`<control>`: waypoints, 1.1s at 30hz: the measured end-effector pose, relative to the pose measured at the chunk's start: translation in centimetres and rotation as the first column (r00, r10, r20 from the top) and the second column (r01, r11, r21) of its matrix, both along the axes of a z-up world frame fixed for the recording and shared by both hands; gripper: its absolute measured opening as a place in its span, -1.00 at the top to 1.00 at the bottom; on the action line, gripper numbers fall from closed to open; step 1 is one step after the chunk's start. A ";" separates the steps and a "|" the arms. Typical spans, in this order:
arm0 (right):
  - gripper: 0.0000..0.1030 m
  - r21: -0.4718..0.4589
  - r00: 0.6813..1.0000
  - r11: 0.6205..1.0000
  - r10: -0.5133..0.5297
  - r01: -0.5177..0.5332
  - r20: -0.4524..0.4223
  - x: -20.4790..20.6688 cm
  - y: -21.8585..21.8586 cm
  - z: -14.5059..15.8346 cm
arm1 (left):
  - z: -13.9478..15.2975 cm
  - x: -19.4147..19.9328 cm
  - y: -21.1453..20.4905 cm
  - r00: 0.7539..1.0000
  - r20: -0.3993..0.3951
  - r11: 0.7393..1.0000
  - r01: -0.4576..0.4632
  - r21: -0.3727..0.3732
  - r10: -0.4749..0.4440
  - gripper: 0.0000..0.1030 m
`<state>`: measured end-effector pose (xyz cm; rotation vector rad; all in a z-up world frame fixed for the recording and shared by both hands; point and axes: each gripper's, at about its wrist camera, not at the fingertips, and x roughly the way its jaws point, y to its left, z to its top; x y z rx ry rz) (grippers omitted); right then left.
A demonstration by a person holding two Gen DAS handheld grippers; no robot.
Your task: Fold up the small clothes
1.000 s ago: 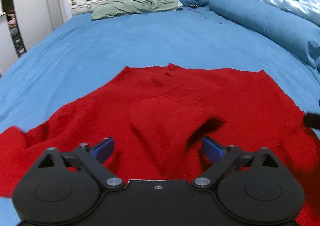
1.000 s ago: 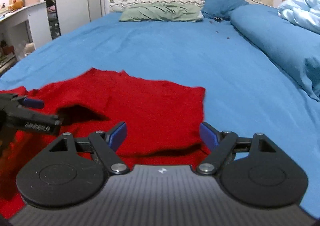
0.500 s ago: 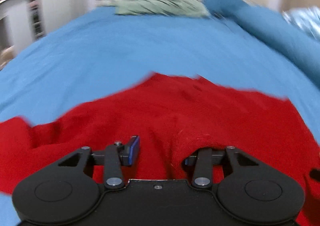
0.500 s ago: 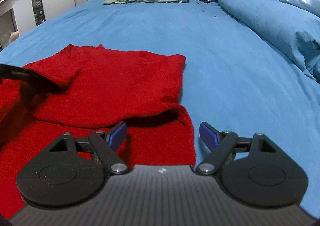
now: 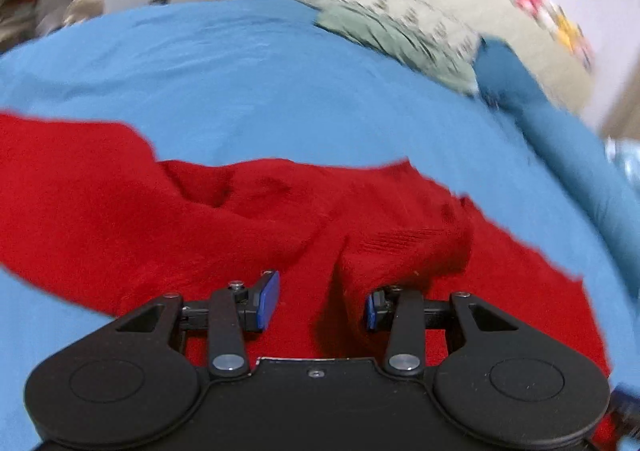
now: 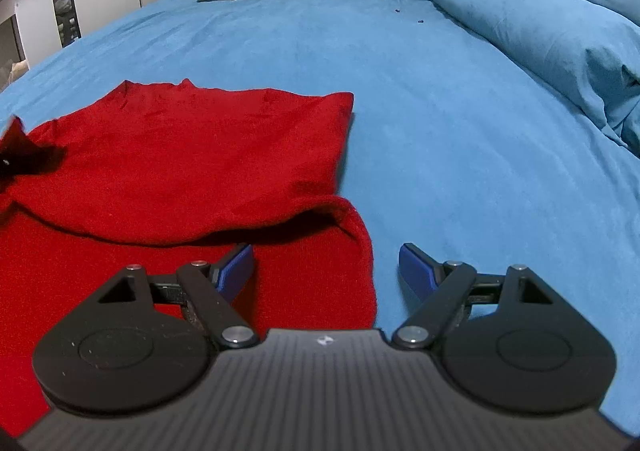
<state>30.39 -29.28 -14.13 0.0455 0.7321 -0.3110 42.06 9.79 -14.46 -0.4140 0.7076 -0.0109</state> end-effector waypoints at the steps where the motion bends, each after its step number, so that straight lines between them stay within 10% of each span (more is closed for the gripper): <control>1: -0.85 0.004 1.000 1.000 -0.004 0.004 -0.001 0.1 0.0 -0.1 | 0.0 -0.4 0.5 1.000 0.005 1.000 -0.022 -0.021 0.022 0.11; 11: -0.85 -0.014 1.000 1.000 0.010 -0.010 -0.015 0.5 0.0 -0.9 | 0.0 -0.2 0.1 0.998 0.052 0.998 0.034 0.044 -0.036 0.23; 13: -0.85 -0.045 1.000 0.999 0.024 -0.024 -0.012 0.8 0.0 -0.9 | 0.0 -0.1 -0.1 0.998 0.057 0.997 0.028 0.069 -0.032 0.92; 18: -0.77 -0.158 0.999 0.986 0.045 -0.043 0.012 2.6 0.0 -1.2 | 1.3 -0.6 -0.1 0.991 0.133 0.991 0.012 0.134 -0.030 0.92; 26: 0.11 -0.157 0.999 0.986 0.051 -0.052 -0.012 2.5 -1.5 -1.1 | 0.5 -1.4 1.7 0.989 0.150 0.983 -0.034 0.182 0.006 0.92; 33: 0.15 -0.161 0.996 0.984 0.075 -0.080 -0.038 1.9 -1.3 -1.3 | -0.4 -3.0 2.3 0.996 0.085 0.980 -0.019 0.200 0.002 0.71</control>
